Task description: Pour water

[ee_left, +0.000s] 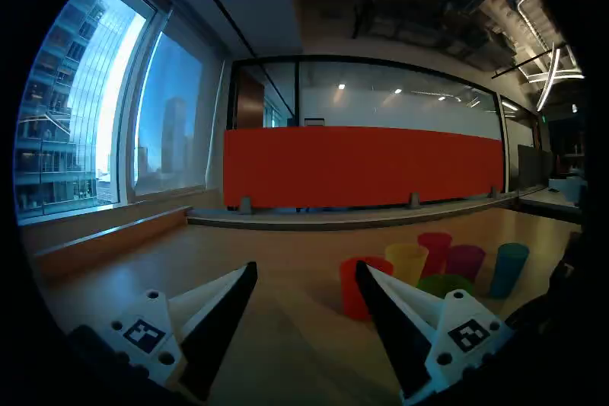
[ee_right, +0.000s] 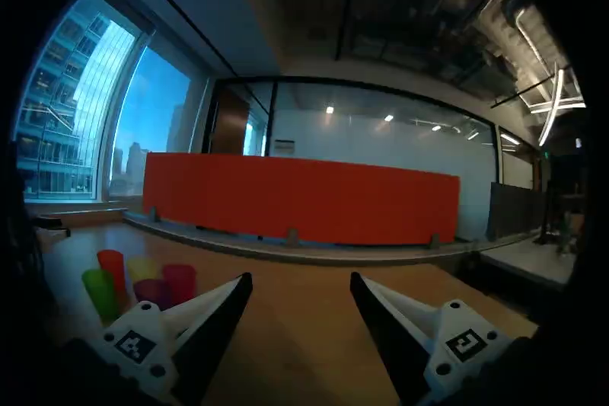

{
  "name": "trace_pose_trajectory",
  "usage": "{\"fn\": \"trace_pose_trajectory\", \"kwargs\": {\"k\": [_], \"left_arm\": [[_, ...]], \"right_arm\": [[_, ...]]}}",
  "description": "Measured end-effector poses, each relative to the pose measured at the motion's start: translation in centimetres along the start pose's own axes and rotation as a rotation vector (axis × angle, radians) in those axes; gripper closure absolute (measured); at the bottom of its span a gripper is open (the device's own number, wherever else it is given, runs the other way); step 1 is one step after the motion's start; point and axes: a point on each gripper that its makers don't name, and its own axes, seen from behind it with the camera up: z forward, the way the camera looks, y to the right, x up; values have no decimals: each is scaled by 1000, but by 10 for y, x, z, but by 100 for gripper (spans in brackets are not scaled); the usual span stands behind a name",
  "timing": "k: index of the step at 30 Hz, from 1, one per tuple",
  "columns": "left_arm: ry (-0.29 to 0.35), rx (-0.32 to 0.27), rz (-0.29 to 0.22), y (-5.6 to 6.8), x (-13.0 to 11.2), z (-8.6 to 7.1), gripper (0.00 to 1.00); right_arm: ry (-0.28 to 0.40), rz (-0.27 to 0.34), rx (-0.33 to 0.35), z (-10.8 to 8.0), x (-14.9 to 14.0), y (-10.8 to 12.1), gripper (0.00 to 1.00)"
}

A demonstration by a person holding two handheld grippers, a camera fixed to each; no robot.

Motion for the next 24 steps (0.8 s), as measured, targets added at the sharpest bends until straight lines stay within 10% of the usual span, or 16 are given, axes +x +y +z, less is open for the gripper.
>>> {"fn": "trace_pose_trajectory", "kwargs": {"k": [24], "left_arm": [[0,0,0,0,1,-1,4]], "right_arm": [[1,79,-50,19,1,12,1]]}}
